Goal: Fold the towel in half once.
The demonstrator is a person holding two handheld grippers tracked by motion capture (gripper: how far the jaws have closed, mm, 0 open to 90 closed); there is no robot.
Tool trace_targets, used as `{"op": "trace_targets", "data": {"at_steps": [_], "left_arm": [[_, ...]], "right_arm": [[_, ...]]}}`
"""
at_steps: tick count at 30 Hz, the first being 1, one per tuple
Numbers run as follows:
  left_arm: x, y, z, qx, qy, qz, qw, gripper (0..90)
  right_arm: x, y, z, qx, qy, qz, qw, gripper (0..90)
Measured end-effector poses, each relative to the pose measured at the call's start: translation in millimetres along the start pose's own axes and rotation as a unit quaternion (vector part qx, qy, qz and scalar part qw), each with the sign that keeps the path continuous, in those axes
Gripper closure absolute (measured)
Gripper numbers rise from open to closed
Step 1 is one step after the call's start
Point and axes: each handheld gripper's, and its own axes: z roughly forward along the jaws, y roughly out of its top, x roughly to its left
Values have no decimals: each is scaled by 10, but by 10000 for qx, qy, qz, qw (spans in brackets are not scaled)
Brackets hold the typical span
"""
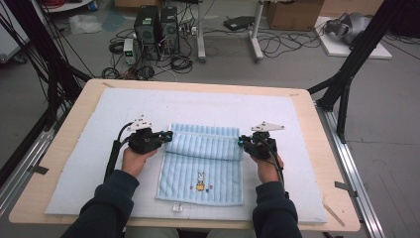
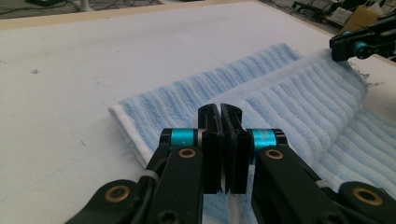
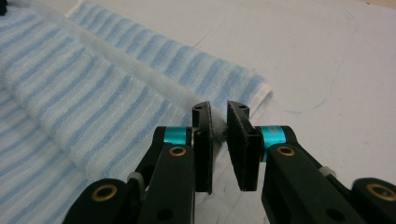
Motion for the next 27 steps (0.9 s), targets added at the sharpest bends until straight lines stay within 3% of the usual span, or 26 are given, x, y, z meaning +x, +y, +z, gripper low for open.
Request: {"op": "trace_targets", "data": {"at_steps": [9, 21, 27], "left_arm": [[-175, -139, -207, -83, -244, -82, 9996, 864], [-418, -377, -406, 46, -390, 79, 9992, 864], [-549, -494, -520, 55, -404, 142, 9991, 864]], "right_arm": [[160, -174, -239, -188, 196, -54, 9996, 806], [353, -475, -537, -343, 431, -58, 9985, 807], [479, -598, -695, -416, 405, -58, 9983, 808]]}}
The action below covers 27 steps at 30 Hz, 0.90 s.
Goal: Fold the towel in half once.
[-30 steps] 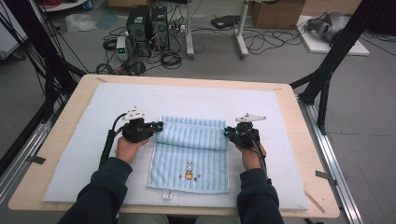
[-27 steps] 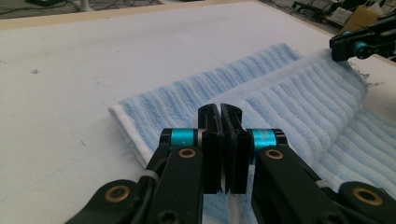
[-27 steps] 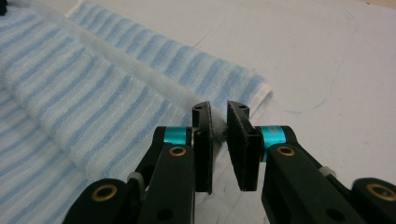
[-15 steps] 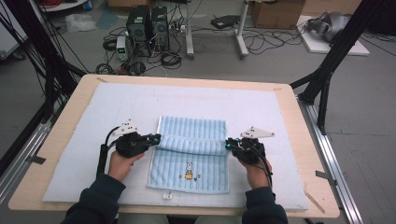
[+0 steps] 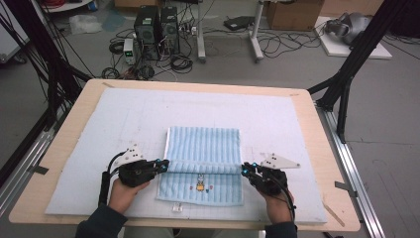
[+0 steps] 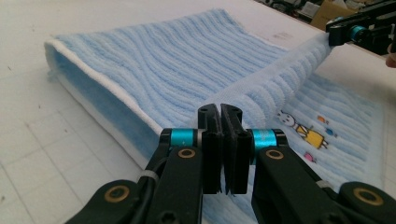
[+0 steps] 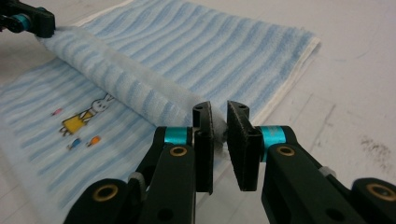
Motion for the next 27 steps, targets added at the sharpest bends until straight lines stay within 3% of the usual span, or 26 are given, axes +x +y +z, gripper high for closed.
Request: {"op": "trace_targets", "data": {"at_steps": [10, 20, 23, 25, 27], "left_arm": [[-195, -133, -162, 69, -19, 74, 9999, 859], [-241, -175, -286, 219, -173, -79, 9996, 836], [-214, -164, -305, 228, -166, -337, 9990, 727], [-181, -143, -331, 109, -29, -450, 9989, 623], [-146, -126, -366, -43, 28, -546, 9985, 598]], "right_arm": [[262, -166, -242, -3, 26, -130, 9999, 808], [381, -244, -303, 94, 85, -221, 9997, 808], [372, -262, -282, 198, 114, -251, 9994, 793], [362, -262, -278, 185, 85, -230, 9995, 690], [327, -244, -298, 39, 85, -53, 9999, 630]]}}
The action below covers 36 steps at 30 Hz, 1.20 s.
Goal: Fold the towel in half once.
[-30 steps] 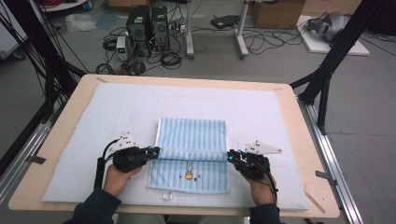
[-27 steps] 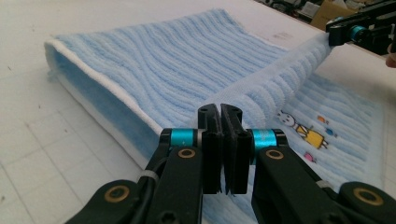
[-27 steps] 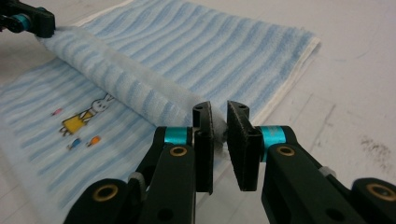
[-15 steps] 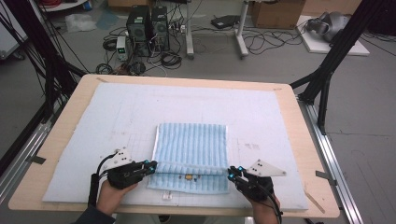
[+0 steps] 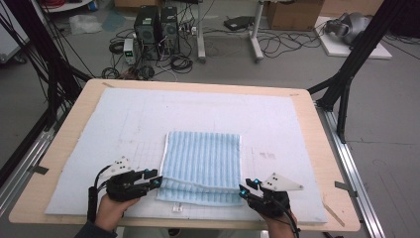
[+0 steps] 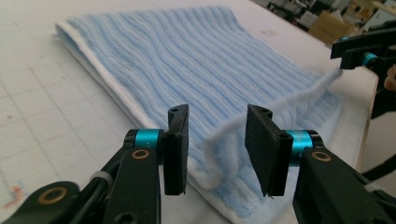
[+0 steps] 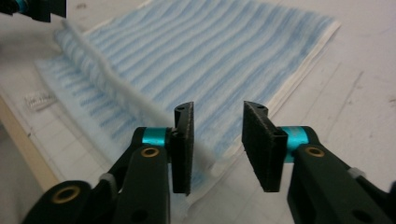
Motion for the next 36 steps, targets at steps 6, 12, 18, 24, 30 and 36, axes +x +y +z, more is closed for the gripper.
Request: {"op": "trace_targets", "data": {"at_steps": [6, 12, 18, 24, 30, 36], "left_arm": [[85, 47, -101, -315, 202, -131, 9992, 589], [88, 26, -52, -169, 210, -127, 9996, 589], [61, 20, 10, -56, 241, -26, 9997, 590], [106, 56, -2, -90, 322, -80, 9994, 577], [154, 155, 44, -156, 366, -112, 9991, 553], [266, 350, 207, -175, 358, -198, 9990, 555]], "right_arm": [[-47, 7, -20, -129, -82, 118, 9998, 609], [41, -30, 176, 311, 39, -121, 9994, 624], [104, -68, 301, 875, 82, -486, 9949, 772], [106, -36, 233, 1220, 438, -775, 9885, 808], [54, 25, 200, 1206, 669, -725, 9878, 708], [-49, 170, 221, 453, 346, -446, 9974, 699]]}}
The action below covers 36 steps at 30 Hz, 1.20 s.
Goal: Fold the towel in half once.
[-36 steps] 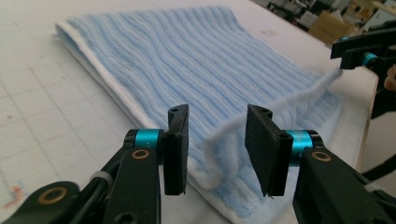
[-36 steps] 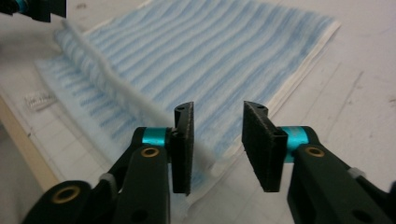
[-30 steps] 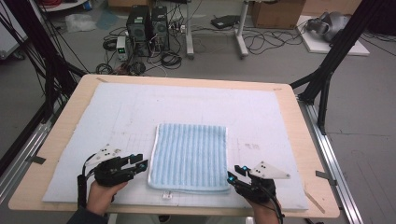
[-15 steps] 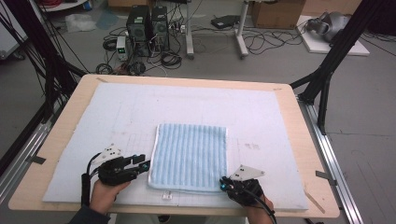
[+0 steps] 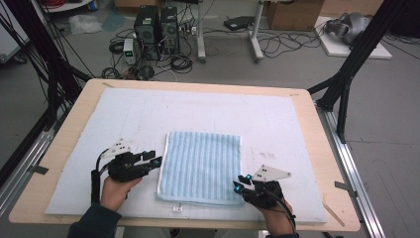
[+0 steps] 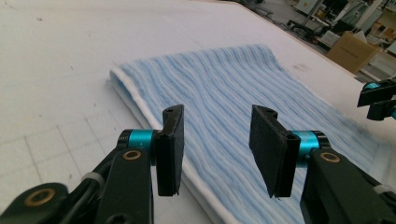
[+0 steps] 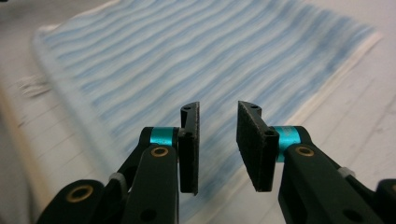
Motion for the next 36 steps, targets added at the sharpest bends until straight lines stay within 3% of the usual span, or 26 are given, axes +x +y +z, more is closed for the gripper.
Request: {"op": "trace_targets", "data": {"at_steps": [7, 13, 16, 18, 21, 23, 24, 25, 27, 28, 30, 31, 34, 36], "left_arm": [[140, 224, 321, 197, 117, 123, 9997, 666], [256, 340, 622, 329, 198, 262, 9989, 751], [325, 360, 781, 351, 329, 260, 9985, 776], [386, 367, 898, 502, 378, 177, 9979, 790], [458, 367, 1038, 658, 518, 207, 9963, 811], [489, 364, 1113, 874, 645, 227, 9938, 823], [502, 357, 1131, 944, 742, 256, 9924, 825], [517, 357, 1144, 975, 808, 158, 9918, 840], [540, 363, 1150, 989, 825, 57, 9916, 850], [545, 367, 1146, 1037, 858, 152, 9908, 855], [536, 370, 1143, 1067, 981, 305, 9890, 870], [543, 372, 1141, 1058, 1035, 335, 9884, 885], [572, 374, 1132, 1025, 1090, 245, 9884, 884], [577, 375, 1124, 1017, 1079, 229, 9887, 883]], "right_arm": [[-270, 155, 164, -160, -446, 234, 9986, 709], [-585, 275, 397, -214, -544, 568, 9967, 698], [-709, 344, 535, -169, -619, 618, 9960, 700], [-780, 407, 630, -104, -650, 604, 9960, 710], [-874, 525, 771, -27, -694, 568, 9960, 725], [-929, 594, 864, -3, -690, 537, 9962, 730], [-951, 618, 907, 62, -689, 545, 9961, 731], [-970, 631, 947, 130, -675, 548, 9961, 737], [-1010, 615, 1017, 351, -749, 562, 9950, 742], [-1038, 586, 1042, 489, -759, 580, 9942, 744], [-1081, 562, 1022, 420, -754, 706, 9938, 753], [-1093, 557, 1007, 433, -820, 648, 9936, 754], [-1130, 532, 968, 501, -999, 593, 9920, 732], [-1170, 504, 935, 447, -930, 761, 9918, 721]]}}
